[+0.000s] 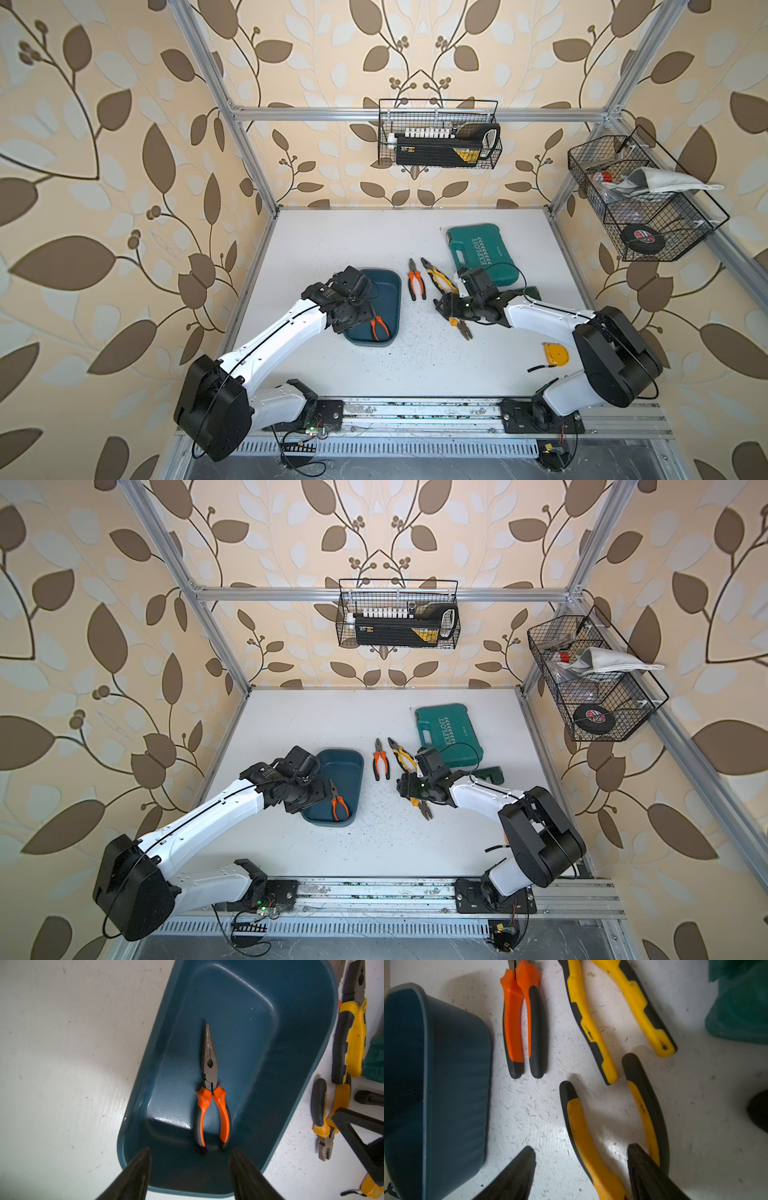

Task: Take the pliers out of the storage box
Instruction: Place the pliers at the center of the board.

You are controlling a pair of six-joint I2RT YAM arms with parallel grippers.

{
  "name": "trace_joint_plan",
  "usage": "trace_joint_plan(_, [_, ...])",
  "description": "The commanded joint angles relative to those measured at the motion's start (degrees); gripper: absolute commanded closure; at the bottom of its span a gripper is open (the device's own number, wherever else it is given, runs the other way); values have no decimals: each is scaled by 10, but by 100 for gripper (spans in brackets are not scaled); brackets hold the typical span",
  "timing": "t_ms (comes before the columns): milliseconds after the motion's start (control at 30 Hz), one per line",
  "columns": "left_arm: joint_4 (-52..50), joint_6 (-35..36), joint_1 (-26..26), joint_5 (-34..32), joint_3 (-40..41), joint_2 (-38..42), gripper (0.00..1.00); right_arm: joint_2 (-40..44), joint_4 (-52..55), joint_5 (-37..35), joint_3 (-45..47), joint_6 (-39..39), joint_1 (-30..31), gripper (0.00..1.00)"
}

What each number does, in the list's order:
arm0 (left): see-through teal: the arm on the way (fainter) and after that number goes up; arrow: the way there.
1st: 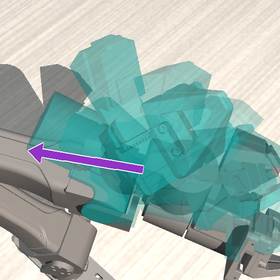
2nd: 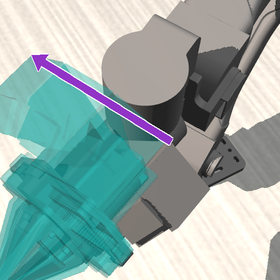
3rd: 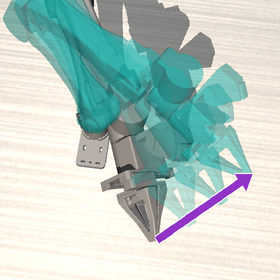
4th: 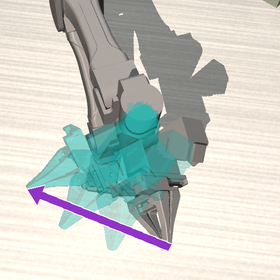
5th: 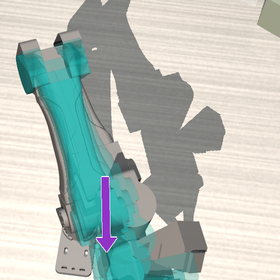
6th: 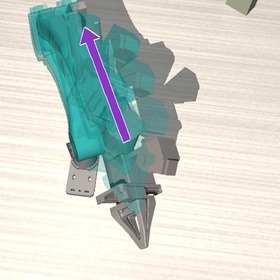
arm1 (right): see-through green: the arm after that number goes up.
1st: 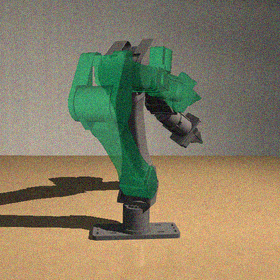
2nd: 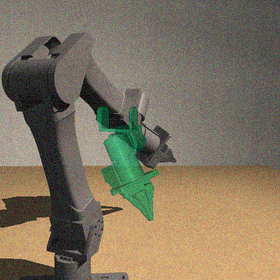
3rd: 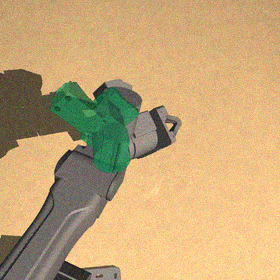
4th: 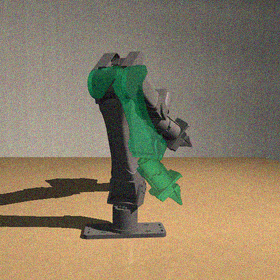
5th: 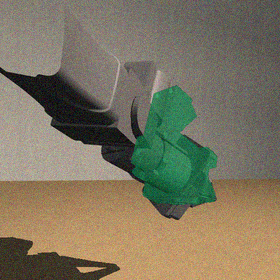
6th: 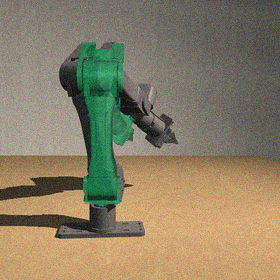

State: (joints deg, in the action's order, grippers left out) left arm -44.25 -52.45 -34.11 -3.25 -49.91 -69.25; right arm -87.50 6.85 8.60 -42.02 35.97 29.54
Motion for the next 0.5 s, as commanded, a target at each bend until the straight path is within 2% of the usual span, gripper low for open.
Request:
trace_joint_plan(0, [-1,8,3,3,-2,4,35,16,-12,17,1,7,4,28])
trace_joint_plan(167, [-4,12,3,9,-3,4,35,78,37,31,-47,-13,6,27])
trace_joint_plan(300, [-4,30,2,29,1,-11,35,106,63,-31,-80,-52,6,27])
trace_joint_plan(400, [-19,39,3,36,-4,-43,37,130,-20,-115,-11,-59,12,28])
trace_joint_plan(467, [-34,29,2,31,-16,-67,38,155,-100,-138,59,-49,17,28])
